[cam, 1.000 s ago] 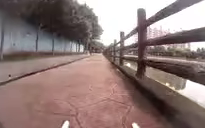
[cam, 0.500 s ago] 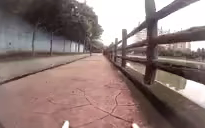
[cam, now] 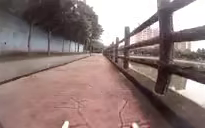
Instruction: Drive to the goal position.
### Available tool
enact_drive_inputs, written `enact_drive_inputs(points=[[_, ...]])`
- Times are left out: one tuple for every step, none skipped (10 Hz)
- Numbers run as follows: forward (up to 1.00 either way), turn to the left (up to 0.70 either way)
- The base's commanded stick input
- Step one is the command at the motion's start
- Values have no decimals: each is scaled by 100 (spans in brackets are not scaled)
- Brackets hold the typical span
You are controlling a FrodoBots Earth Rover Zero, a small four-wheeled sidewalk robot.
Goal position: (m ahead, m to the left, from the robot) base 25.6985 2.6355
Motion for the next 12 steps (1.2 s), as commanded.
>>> enact_drive_inputs(points=[[70, 2], [70, 2], [70, 0], [70, 0], [70, 0], [70, 0], [70, 0], [70, 0], [70, 0], [70, 0], [70, 0], [70, 0]])
